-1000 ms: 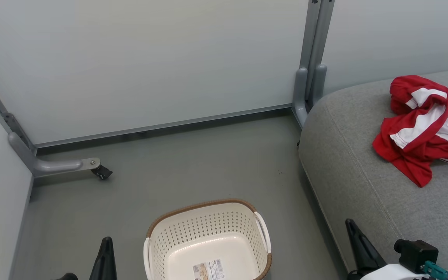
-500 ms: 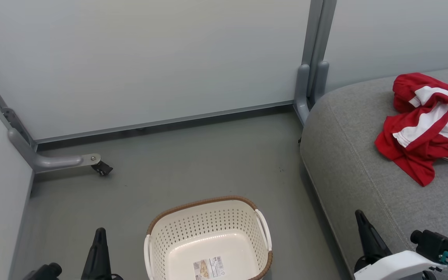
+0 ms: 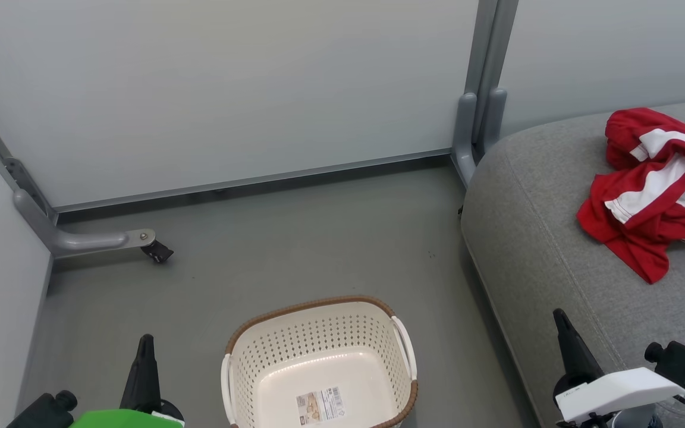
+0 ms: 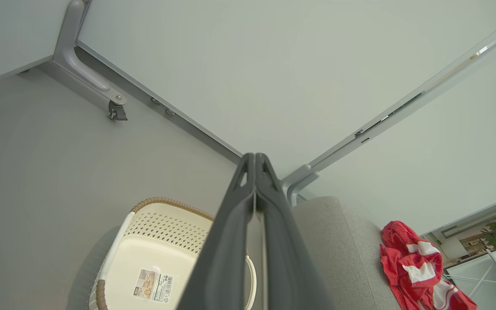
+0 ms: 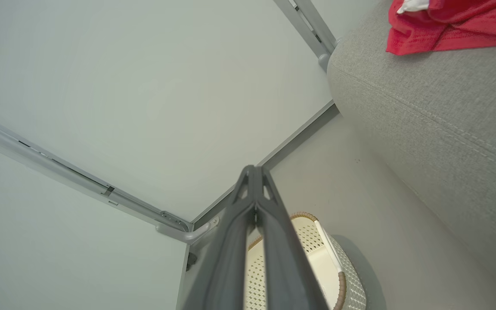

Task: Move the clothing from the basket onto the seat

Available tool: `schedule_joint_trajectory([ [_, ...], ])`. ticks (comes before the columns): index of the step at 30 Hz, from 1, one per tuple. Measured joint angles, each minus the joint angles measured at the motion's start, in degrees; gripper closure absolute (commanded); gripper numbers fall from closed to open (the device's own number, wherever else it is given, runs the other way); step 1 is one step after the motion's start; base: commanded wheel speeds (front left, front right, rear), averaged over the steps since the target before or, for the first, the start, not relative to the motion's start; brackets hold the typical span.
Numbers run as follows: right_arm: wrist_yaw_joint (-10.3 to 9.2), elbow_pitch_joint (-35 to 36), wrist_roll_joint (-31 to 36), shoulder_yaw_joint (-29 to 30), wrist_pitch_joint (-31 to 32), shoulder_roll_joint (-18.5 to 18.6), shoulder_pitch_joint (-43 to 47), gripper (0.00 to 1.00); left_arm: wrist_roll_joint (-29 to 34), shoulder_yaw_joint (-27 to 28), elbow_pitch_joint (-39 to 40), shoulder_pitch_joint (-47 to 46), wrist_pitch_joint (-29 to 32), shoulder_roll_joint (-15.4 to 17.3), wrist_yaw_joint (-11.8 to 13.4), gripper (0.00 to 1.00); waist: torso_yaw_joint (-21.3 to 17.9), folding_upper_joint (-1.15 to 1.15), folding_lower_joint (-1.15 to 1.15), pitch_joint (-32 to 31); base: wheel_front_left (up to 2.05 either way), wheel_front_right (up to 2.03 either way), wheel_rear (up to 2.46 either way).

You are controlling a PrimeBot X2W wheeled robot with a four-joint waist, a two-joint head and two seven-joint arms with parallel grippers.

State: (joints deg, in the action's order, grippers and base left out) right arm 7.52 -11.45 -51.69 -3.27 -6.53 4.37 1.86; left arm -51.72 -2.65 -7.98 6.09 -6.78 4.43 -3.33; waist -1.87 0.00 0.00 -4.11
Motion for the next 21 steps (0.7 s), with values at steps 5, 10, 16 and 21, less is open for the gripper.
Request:
schedule_joint_trajectory([
  [5,0.0,-0.1,-3.8,0.5,1.0,0.1,-0.6,1.0,-3.9,0.5,-0.5,-1.0,0.9,0.1,-0.3,1.0,0.1,0.0,0.0,0.3,0.0,0.0,0.0],
  [10,0.0,-0.3,-7.2,1.0,1.7,0.1,-1.3,1.0,-7.3,0.8,-1.0,-1.9,1.7,0.1,-0.7,1.0,0.2,0.0,0.0,0.5,0.0,0.0,0.0],
  [16,0.0,-0.6,-11.1,1.6,2.6,0.2,-1.9,1.0,-11.1,1.3,-1.5,-2.9,2.7,0.2,-1.1,1.0,0.4,0.0,0.0,0.8,0.0,0.0,0.0],
  [21,0.0,-0.7,-14.2,2.1,3.3,0.2,-2.6,1.0,-14.3,1.7,-1.9,-3.7,3.3,0.3,-1.3,1.0,0.5,0.0,0.0,1.1,0.0,0.0,0.0],
])
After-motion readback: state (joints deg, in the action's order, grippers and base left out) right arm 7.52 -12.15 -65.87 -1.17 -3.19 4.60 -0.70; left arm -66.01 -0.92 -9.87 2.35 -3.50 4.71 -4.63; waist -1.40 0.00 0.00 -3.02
